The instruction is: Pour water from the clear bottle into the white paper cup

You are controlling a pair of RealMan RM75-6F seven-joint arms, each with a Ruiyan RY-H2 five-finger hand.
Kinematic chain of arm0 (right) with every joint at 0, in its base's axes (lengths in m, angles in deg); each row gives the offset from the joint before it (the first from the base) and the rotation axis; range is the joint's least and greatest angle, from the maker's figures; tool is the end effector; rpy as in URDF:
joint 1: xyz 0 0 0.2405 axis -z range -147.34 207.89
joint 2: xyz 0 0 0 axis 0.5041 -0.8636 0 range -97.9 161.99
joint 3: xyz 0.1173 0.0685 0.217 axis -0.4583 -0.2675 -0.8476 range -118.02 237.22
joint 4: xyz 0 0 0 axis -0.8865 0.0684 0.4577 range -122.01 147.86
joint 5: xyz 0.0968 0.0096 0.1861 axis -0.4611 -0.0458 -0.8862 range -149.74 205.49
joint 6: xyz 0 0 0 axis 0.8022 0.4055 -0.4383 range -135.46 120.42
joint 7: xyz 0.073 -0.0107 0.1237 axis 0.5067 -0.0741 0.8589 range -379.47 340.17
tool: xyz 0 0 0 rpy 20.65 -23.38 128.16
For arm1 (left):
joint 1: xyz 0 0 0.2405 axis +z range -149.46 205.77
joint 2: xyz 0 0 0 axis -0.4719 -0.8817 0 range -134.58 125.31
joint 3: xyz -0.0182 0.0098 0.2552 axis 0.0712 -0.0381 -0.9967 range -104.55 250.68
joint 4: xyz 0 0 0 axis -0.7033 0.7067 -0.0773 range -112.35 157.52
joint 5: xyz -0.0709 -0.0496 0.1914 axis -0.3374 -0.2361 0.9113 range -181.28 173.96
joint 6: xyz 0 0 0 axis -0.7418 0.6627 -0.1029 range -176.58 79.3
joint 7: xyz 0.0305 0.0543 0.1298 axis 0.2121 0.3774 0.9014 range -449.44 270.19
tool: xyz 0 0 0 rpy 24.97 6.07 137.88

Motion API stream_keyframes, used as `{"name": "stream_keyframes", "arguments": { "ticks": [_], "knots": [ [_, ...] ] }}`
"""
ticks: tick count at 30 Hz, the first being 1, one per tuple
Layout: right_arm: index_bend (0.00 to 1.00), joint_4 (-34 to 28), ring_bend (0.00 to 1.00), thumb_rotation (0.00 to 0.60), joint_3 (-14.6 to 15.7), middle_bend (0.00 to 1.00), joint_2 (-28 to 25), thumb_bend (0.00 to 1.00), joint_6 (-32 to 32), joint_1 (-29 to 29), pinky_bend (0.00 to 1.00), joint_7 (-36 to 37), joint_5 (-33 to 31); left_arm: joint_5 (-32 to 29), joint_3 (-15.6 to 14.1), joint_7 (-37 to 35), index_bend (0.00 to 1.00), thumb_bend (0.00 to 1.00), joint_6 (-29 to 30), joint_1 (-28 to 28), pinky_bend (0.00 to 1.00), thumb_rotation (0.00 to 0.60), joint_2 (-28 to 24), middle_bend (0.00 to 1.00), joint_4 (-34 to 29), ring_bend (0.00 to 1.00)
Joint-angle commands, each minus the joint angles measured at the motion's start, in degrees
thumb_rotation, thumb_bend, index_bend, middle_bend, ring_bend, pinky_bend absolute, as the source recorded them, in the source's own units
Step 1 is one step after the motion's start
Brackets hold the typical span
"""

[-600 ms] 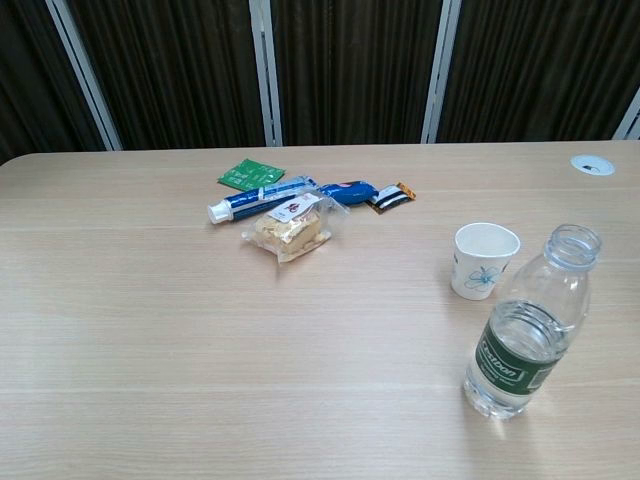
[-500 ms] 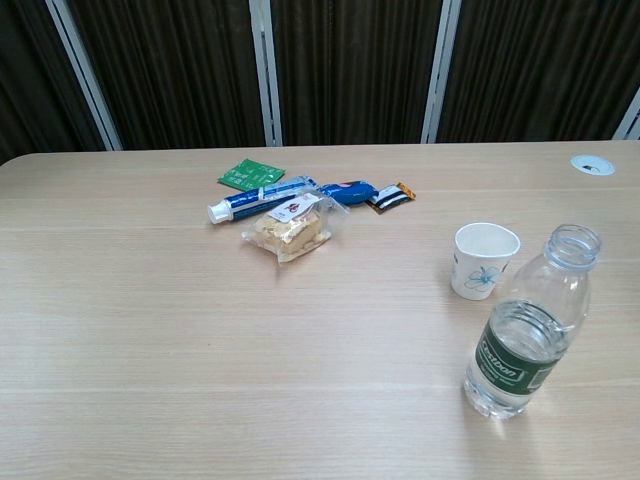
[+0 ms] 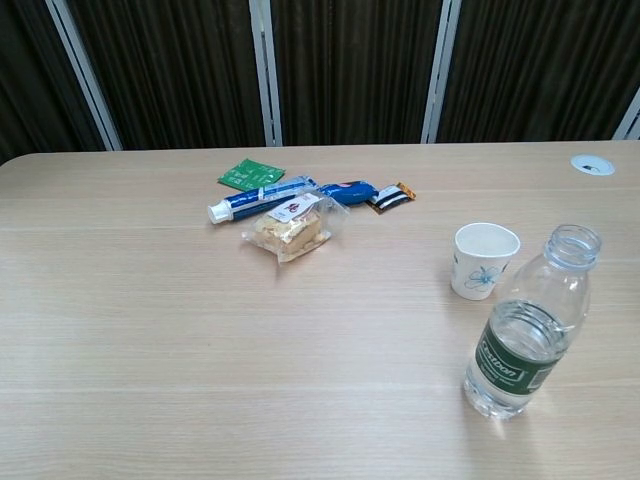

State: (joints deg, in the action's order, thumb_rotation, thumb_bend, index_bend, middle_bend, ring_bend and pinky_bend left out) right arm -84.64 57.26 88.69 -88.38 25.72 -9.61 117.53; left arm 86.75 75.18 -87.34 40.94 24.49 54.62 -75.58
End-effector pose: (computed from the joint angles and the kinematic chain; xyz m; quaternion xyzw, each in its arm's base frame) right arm -0.2996 -0.1758 0.1770 0.5997 -0.4400 0.4098 0.5280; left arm -0.2871 0.1703 0.1807 -0.6051 -0.3503 -0.4104 0.5853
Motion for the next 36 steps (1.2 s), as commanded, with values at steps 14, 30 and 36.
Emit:
{"name": "stream_keyframes", "arguments": {
  "ticks": [14, 30, 36],
  "knots": [
    [0.00, 37.61, 0.03, 0.600, 12.37, 0.11, 13.65, 0.00, 8.66, -13.58, 0.10, 47.29, 21.11, -4.33, 1.23, 6.29, 0.00, 0.00, -4.09, -2.01, 0.00, 0.600, 2.84, 0.00, -0.51, 0.00],
    [0.00, 37.06, 0.03, 0.600, 11.04, 0.12, 22.02, 0.00, 11.94, -19.94, 0.10, 41.44, 18.48, -7.05, 2.00, 6.80, 0.00, 0.00, -5.86, -2.93, 0.00, 0.600, 3.41, 0.00, 0.36, 0.00],
    [0.01, 35.46, 0.04, 0.600, 11.38, 0.13, 23.38, 0.00, 13.43, -21.99, 0.10, 40.00, 17.83, -7.73, 2.08, 6.92, 0.00, 0.00, -6.56, -3.28, 0.00, 0.600, 3.59, 0.00, 0.63, 0.00]
  ]
}}
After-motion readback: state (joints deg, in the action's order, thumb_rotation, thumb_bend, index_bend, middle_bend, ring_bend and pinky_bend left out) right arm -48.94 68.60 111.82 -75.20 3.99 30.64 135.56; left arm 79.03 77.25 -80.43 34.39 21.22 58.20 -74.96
